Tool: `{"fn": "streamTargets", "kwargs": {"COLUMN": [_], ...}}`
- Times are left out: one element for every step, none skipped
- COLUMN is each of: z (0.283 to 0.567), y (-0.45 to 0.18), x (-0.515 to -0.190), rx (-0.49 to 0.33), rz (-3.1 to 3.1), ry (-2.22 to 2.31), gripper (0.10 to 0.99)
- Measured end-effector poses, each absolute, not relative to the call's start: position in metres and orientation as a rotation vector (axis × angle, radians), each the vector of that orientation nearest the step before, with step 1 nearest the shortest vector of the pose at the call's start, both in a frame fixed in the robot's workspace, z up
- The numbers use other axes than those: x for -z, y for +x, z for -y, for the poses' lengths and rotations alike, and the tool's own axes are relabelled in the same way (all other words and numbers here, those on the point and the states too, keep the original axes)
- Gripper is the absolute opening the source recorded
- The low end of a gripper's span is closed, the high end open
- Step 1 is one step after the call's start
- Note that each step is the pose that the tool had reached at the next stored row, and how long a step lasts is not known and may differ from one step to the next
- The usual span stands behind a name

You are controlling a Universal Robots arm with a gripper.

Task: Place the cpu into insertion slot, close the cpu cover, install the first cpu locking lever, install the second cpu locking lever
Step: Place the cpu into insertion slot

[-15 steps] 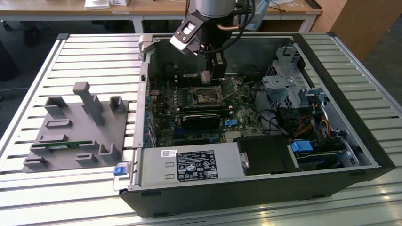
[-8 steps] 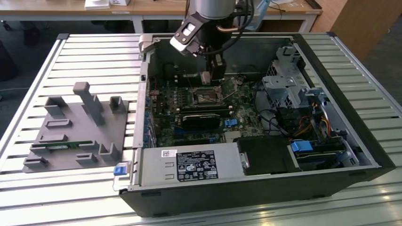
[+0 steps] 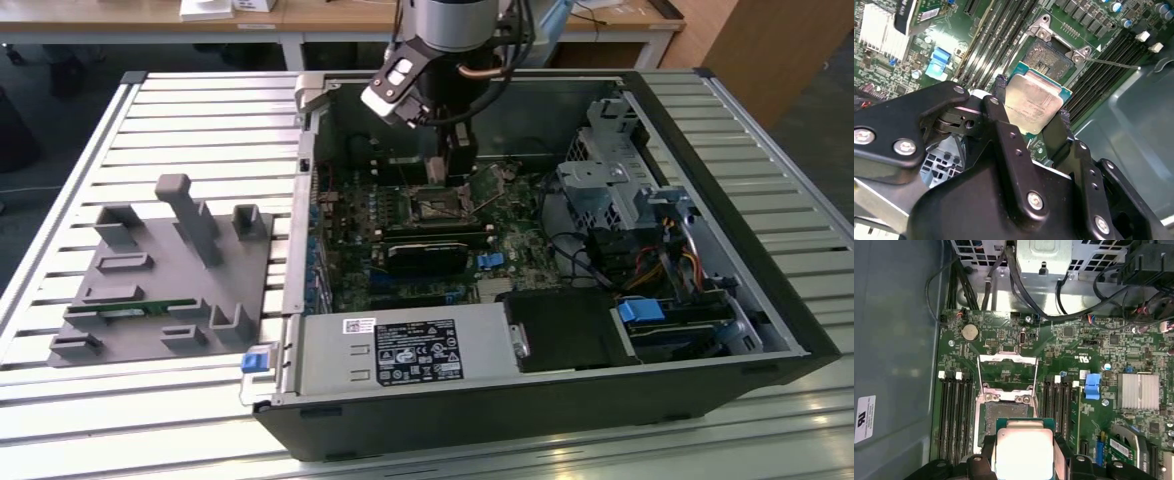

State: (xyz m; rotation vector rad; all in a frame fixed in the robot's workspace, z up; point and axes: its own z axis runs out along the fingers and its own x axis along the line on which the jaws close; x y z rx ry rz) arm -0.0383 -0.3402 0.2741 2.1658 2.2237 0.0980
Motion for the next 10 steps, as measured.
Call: {"fn": "streamTargets", "kwargs": {"z": [0.340,0.339,0.339,0.339,0.338,0.338,0.338,0.337,0.337,0.336], "y": [-0.038,-0.038,-0.037,-0.037,-0.037,-0.037,-0.037,-0.037,-0.037,-0.037], "x": [-0.272,-0.271,-0.269,-0.268,-0.266,-0.264,-0.262,-0.261,-0.259,-0.257], "rx": [-0.098,-0.098,-0.098,-0.098,-0.098,-0.098,-0.098,-0.098,-0.098,-0.098], "rz": [-2.224,-2.224,-2.224,-2.223,-2.223,-2.223,-2.223,-2.223,-2.223,-2.223], "ry": [2.166,2.166,2.166,2.166,2.166,2.166,2.167,2.167,2.166,2.166], "gripper": [0.541,0.541,0.541,0.541,0.541,0.541,0.541,0.541,0.541,0.541]}}
